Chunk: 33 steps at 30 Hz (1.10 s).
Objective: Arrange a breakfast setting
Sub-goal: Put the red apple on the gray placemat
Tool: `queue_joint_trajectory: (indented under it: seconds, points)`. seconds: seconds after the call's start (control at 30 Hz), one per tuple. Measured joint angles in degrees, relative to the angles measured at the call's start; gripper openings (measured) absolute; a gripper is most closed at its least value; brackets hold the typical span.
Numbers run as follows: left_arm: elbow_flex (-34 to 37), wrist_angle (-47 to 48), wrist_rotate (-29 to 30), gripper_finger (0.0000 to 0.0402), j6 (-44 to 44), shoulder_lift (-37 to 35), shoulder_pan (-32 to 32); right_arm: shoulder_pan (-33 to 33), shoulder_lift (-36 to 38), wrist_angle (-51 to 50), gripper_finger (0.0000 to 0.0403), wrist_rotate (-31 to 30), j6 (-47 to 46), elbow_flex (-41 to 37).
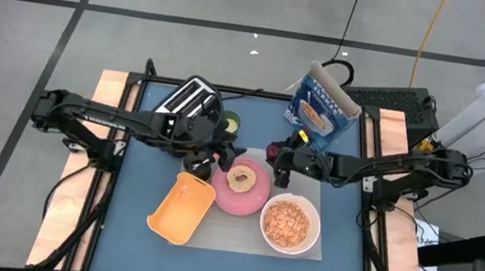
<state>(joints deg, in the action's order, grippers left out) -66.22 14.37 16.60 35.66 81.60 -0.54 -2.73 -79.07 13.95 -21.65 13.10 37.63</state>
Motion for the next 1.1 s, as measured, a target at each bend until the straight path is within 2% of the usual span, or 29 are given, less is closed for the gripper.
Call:
queue_joint_trajectory:
  seconds: [0.27, 0.5, 0.77, 1.1]
  points:
    - [0.0, 0.0, 0.0, 0.0283, 0.02, 0.0, 0.0, -4.96, 0.0, -4.62, 0.0262, 8.11, -1.69, 0.0]
    - [0.0, -0.02, 0.0, 0.0283, 0.02, 0.02, 0.0, -9.3, 0.0, -5.78, 0.0263, 18.75, -0.81, 0.0]
    - [0.0, -0.02, 0.0, 0.0283, 0.07, 0.02, 0.0, -10.35, 0.0, -4.18, 0.0263, 18.84, -0.43, -4.56]
    - [0.0, -0.02, 0.0, 0.0283, 0.09, 0.02, 0.0, -10.35, -0.04, 14.47, 0.0263, 18.84, 0.03, -15.08]
